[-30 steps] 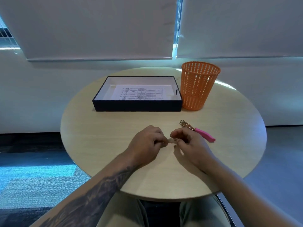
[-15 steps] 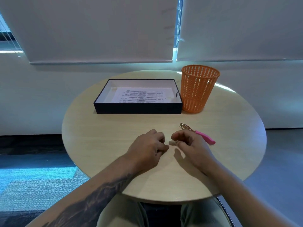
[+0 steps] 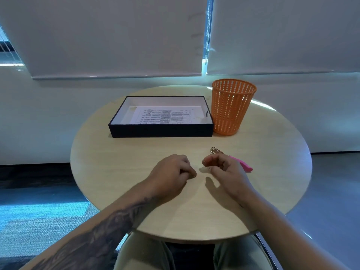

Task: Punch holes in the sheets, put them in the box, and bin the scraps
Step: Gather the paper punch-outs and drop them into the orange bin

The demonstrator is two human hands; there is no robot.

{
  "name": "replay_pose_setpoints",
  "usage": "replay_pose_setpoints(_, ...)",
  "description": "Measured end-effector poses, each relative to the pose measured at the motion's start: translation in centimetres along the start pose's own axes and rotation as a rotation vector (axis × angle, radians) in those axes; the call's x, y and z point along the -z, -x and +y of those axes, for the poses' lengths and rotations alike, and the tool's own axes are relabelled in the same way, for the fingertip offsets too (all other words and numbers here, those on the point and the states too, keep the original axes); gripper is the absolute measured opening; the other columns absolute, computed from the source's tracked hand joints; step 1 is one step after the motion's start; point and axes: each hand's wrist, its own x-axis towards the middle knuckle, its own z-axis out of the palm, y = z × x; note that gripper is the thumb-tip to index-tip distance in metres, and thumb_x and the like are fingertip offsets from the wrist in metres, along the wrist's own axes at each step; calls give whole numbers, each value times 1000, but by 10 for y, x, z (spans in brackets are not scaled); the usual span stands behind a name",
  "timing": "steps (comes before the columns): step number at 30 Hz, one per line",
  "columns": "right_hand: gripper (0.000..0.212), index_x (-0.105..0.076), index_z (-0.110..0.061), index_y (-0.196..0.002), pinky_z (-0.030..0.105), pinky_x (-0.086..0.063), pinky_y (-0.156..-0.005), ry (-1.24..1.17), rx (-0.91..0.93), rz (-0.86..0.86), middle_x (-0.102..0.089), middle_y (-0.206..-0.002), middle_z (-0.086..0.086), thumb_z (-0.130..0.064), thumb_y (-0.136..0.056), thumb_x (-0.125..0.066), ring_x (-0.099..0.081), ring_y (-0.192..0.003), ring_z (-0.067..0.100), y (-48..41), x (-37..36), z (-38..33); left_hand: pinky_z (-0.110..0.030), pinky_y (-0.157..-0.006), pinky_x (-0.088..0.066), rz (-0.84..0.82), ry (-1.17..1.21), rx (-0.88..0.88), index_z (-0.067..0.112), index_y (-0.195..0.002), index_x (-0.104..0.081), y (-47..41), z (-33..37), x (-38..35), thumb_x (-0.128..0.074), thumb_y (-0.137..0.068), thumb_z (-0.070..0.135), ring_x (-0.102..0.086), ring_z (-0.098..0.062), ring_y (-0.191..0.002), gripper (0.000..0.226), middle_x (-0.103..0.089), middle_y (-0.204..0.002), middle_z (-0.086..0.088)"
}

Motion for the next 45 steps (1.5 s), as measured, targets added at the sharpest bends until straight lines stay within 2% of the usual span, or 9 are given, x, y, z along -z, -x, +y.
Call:
replay_pose_setpoints(5,29,-74,-20,-98,37,-56,-96,-11,3,22,-76,-101,-2,3,-87,-62,-70,-101,10,1,0,0,-14,-71,-51,-10,616,330,9,-96,-78,-10,3,13,-51,-90,-9,-73,-4,-85,32,-75,-96,-3)
replay_pose_setpoints(9,31,-75,-19,-97,30,-55,-91,-58,-11,24,-77,-100,-2,6,-86,-60,-70,-99,8,-1,0,-1,-26,-66,-53,-12,877,468,9,-94,-76,-13,0,20,-60,-88,-7,-73,-15,-78,24,-73,-88,-5)
replay_pose_setpoints(13,30,-76,-12,-96,25,-57,-80,-213,-79,23,-77,-100,4,10,-86,-58,-70,-95,10,-3,3,-7,-24,-60,-51,-50,1014,479,16,-89,-78,-21,-4,22,-69,-84,-1,-65,-17,-73,20,-71,-83,-2)
replay_pose_setpoints(18,19,-75,-8,-99,29,-57,-81,-317,-94,40,-78,-98,9,4,-91,-62,-71,-87,14,-12,7,-18,-29,-71,-47,-31,1079,389,10,-95,-77,-36,3,27,-79,-78,17,-62,-12,-79,18,-70,-85,-2)
replay_pose_setpoints(20,13,-74,-8,-100,31,-55,-82,-325,-65,49,-78,-98,10,-2,-92,-67,-71,-89,16,-21,12,-27,-29,-73,-46,-6,1071,356,11,-97,-76,-47,8,34,-80,-77,26,-61,-13,-81,26,-69,-83,-2)
replay_pose_setpoints(25,5,-74,-14,-92,36,-58,-85,-234,78,140,-78,-92,8,-11,-92,-69,-72,-91,23,-60,43,-58,-32,-77,-46,112,1032,281,15,-86,-74,-94,25,60,-74,-86,19,-61,-13,-78,4,-68,-76,1)
replay_pose_setpoints(33,9,-71,-15,-86,23,-53,-67,-93,207,205,-73,-79,3,-10,-94,-69,-68,-70,9,-148,111,-105,-31,-79,-50,230,868,219,8,-98,-74,-187,46,104,-74,-87,24,-64,-10,-81,19,-72,-82,3)
replay_pose_setpoints(40,8,-71,-19,-83,30,-52,-67,380,182,157,-73,-79,3,-17,-91,-72,-66,-69,13,-209,141,-112,-17,-59,-45,201,529,164,9,-95,-77,-257,60,109,-75,-86,19,-62,-6,-77,14,-72,-87,1)
replay_pose_setpoints(45,4,-71,-17,-91,23,-42,-58,711,148,18,-69,-81,-2,-20,-93,-68,-61,-72,8,-219,138,-107,-36,-88,-58,26,306,144,7,-100,-76,-280,57,93,-72,-90,22,-68,-19,-97,19,-73,-98,-6)
